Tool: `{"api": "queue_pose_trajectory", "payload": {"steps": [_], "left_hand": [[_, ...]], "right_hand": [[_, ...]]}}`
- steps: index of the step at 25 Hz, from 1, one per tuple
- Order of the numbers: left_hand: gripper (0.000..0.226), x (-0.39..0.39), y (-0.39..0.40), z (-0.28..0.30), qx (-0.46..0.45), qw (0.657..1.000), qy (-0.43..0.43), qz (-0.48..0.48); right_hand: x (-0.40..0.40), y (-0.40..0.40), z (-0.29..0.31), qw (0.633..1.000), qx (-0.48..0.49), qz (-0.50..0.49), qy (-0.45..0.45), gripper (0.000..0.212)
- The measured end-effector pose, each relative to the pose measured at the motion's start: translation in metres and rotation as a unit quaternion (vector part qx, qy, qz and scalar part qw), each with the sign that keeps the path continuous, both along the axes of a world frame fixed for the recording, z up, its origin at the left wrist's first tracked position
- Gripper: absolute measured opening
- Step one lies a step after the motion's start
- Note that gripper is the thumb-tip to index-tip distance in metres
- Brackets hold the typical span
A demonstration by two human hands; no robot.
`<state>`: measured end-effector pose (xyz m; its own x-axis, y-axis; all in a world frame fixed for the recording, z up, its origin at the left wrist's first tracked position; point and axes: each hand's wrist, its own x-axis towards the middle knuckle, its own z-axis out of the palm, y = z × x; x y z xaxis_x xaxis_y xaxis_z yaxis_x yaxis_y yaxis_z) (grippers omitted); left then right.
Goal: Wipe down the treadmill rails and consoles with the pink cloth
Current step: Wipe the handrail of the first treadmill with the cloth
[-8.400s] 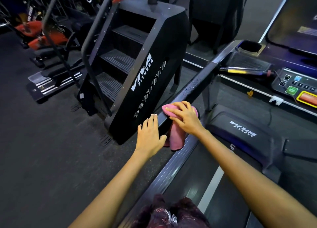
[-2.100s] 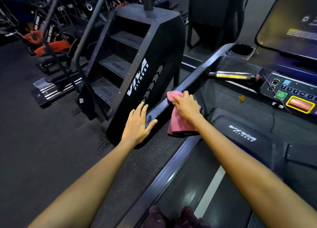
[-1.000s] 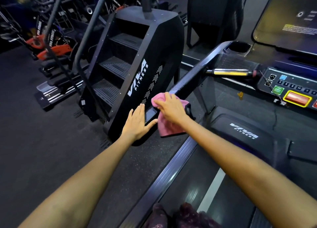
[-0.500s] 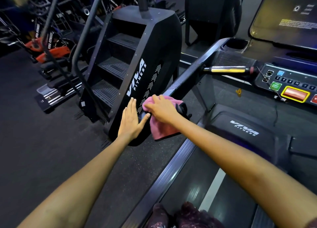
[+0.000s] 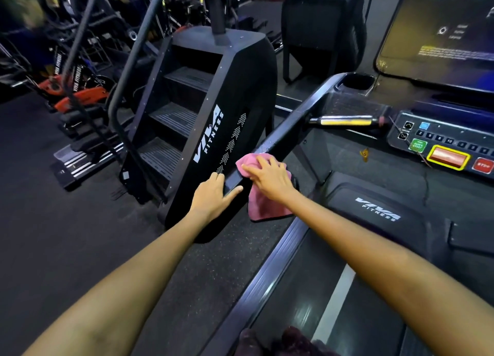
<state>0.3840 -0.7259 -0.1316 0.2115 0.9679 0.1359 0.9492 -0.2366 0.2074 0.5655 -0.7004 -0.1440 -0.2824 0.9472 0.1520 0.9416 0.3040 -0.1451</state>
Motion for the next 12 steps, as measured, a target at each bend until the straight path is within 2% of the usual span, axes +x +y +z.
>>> {"api": "queue_pose_trajectory", "payload": {"steps": [3, 6, 9, 12], "left_hand": [[0.06, 0.017, 0.027, 0.008, -0.035, 0.998, 0.033, 0.03], [0.082, 0.028, 0.031, -0.004, -0.075, 0.995, 0.051, -0.028], [0.096, 0.031, 0.026, -0.017, -0.033, 0.994, 0.095, -0.033], [0.098, 0.032, 0.028, -0.015, -0.039, 0.995, 0.084, -0.028]], "right_hand": [[0.015, 0.016, 0.003, 0.999, -0.03, -0.039, 0.022, 0.037], [0.007, 0.029, 0.013, 0.988, -0.067, -0.104, 0.097, 0.034], [0.005, 0.017, 0.001, 0.991, -0.04, -0.066, 0.107, 0.034], [0.023, 0.024, -0.001, 0.992, -0.033, -0.046, 0.111, 0.036]]}}
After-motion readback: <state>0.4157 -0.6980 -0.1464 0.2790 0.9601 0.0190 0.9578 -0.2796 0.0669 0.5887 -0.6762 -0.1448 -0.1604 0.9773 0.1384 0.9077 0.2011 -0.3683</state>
